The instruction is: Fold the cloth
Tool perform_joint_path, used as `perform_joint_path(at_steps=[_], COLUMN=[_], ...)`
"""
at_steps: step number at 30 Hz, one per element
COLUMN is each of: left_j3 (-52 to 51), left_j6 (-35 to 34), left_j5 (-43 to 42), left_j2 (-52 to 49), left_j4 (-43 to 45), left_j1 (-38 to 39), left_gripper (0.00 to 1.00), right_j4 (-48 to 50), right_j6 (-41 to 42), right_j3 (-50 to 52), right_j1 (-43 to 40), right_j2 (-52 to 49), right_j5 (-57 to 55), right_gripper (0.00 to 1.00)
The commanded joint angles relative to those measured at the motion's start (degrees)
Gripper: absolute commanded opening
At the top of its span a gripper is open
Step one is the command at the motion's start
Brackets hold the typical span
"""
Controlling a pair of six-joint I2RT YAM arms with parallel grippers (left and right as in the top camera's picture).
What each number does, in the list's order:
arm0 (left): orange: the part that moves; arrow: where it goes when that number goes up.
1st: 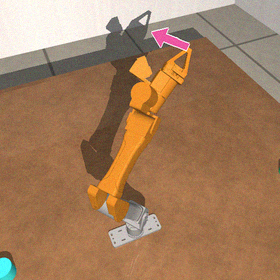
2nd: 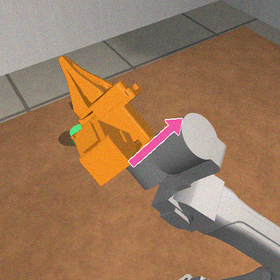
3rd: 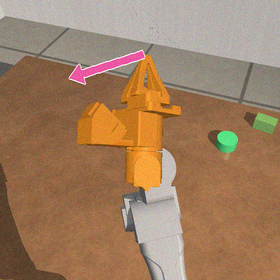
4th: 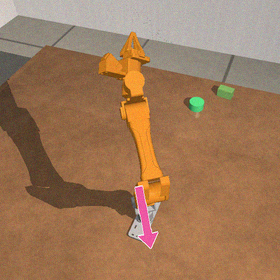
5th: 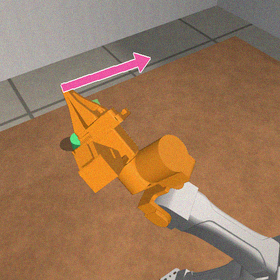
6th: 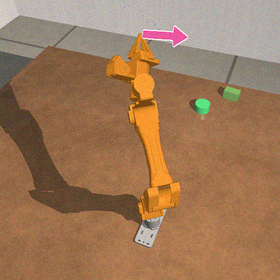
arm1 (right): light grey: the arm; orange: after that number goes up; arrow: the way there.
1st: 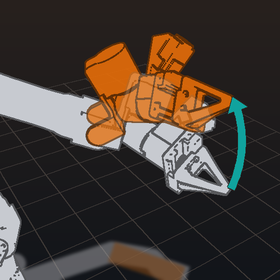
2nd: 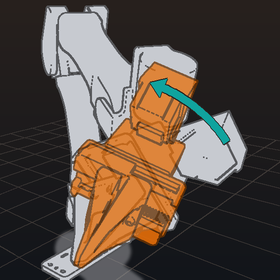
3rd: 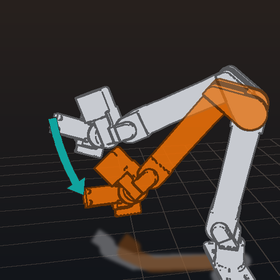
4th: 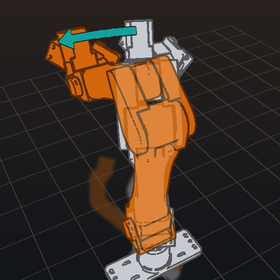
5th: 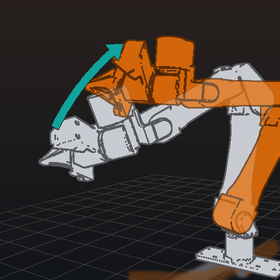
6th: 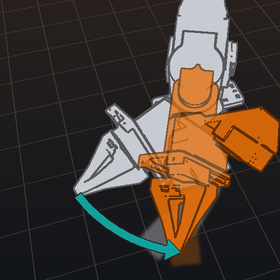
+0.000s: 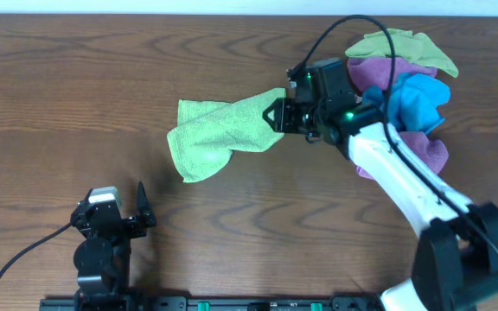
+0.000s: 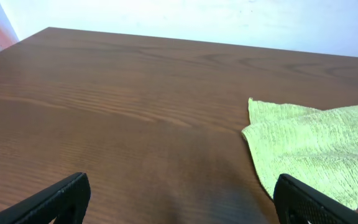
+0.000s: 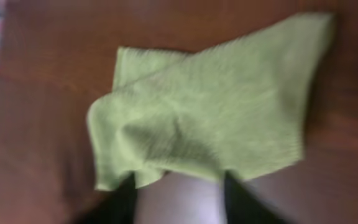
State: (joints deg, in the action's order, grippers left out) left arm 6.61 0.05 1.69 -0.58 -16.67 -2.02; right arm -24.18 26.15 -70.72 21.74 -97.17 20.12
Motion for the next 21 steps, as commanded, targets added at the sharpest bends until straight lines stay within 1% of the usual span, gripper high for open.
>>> perform_joint_path(at_steps=[1,4,10,13,16,17,18,19,21], left_j3=[-1.33,-1.33,-1.33,-1.33,-1.33,-1.33,-1.33,-1.33,-1.33], left_j6=[0.63,0.63,0.63,0.63,0.63,0.63,0.63,0.63,0.63], left_j5=[-0.22,-0.22,-0.22,-0.22,-0.22,-0.22,-0.22,-0.22,-0.2], left_j2=[0.33,0.33,0.33,0.33,0.33,0.33,0.33,0.33,0.33], left_j4=[-0.63,-0.63,-0.63,-0.63,-0.63,-0.63,-0.63,-0.63,-0.63], left_j1=[0.22,0.22,0.22,0.22,0.22,0.22,0.22,0.22,0.22], left_gripper=[0.95,0.95,0.95,0.95,0.95,0.95,0.95,0.95,0.95], right_j4=[-1.49,-1.49,4.57,6.58,7.76,8.02,8.0,8.09,8.35], right_j6=[-6.45,-6.75,-7.41,-7.61,-8.68,-9.14,-9.11,-9.09,-9.07], right_j3=[-0.63,-0.63,-0.63,-0.63,-0.63,-0.63,-0.63,-0.63,-0.63], right_j1=[-0.87,-3.21,-8.22,-7.98,-6.8,-6.14,-5.68,-5.14,-4.74], right_j2=[-1.49,-5.92,-14.95,-17.16,-18.18,-18.36,-18.36,-18.36,-18.36], right_j5=[-8.55,-7.04,6.16,8.02,10.86,11.52,11.65,12.52,15.69], right_gripper=[0.57,0.55,0.51,0.51,0.55,0.53,0.47,0.33,0.1])
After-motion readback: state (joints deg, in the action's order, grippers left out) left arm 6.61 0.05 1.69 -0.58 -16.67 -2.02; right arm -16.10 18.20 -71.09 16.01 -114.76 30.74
